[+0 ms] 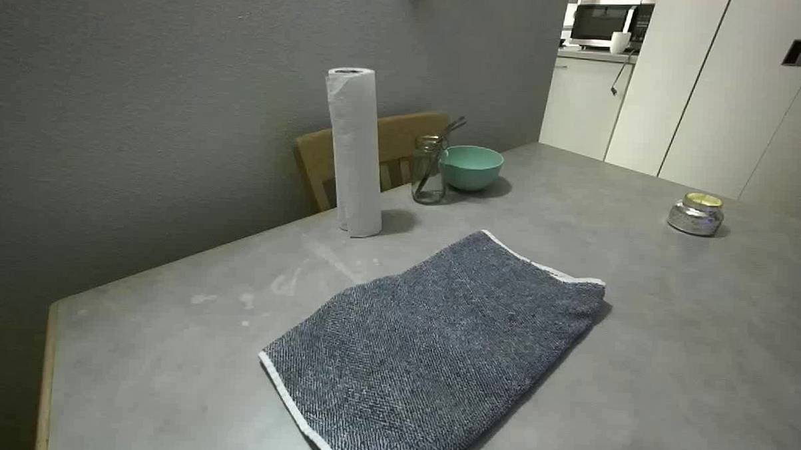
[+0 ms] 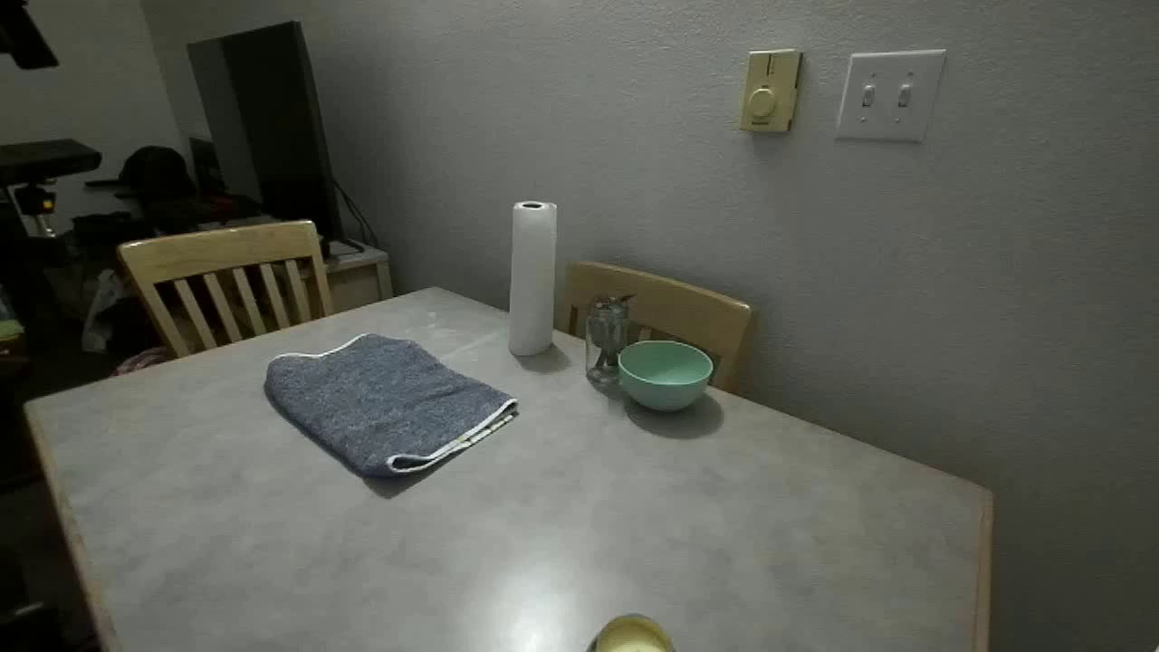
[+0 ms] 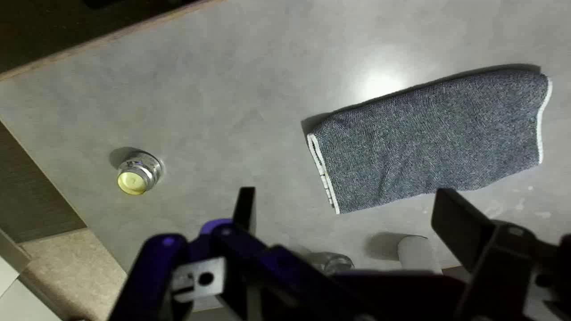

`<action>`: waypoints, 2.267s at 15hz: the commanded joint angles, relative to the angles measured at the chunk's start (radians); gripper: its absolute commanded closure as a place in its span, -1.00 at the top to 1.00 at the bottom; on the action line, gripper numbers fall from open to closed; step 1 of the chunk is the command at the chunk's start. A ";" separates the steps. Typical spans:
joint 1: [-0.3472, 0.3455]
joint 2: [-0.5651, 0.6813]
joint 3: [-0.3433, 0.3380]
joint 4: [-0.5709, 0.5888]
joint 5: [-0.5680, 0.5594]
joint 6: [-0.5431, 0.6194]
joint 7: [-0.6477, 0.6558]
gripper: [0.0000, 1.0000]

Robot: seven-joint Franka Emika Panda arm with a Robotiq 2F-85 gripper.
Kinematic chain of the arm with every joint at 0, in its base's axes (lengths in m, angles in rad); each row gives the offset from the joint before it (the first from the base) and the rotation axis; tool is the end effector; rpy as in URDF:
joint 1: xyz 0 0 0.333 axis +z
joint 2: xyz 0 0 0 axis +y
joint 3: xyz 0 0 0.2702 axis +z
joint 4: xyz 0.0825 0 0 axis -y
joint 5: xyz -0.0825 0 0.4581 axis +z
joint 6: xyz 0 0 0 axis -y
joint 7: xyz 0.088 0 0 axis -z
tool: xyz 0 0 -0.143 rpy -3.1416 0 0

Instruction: Fold the cloth on the table

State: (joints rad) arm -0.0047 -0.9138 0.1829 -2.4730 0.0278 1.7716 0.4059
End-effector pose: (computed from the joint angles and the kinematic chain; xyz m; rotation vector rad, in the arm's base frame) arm 0.4056 0.0753 0.5241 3.0300 -0.4363 0.3488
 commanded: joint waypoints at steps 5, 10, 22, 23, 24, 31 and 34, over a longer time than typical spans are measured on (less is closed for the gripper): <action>-0.010 -0.001 0.006 0.002 0.006 -0.002 -0.007 1.00; -0.010 -0.001 0.006 0.002 0.006 -0.002 -0.007 1.00; -0.034 0.073 -0.007 -0.065 0.011 -0.029 0.002 1.00; -0.032 0.089 -0.005 -0.080 0.013 -0.033 0.003 1.00; -0.026 0.106 -0.009 -0.093 0.019 -0.037 -0.004 1.00; -0.022 0.081 -0.004 -0.096 0.003 -0.021 -0.004 1.00; -0.022 0.075 -0.004 -0.096 0.003 -0.021 -0.004 1.00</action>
State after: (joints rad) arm -0.0237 -0.8387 0.1773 -2.5713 0.0293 1.7527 0.4042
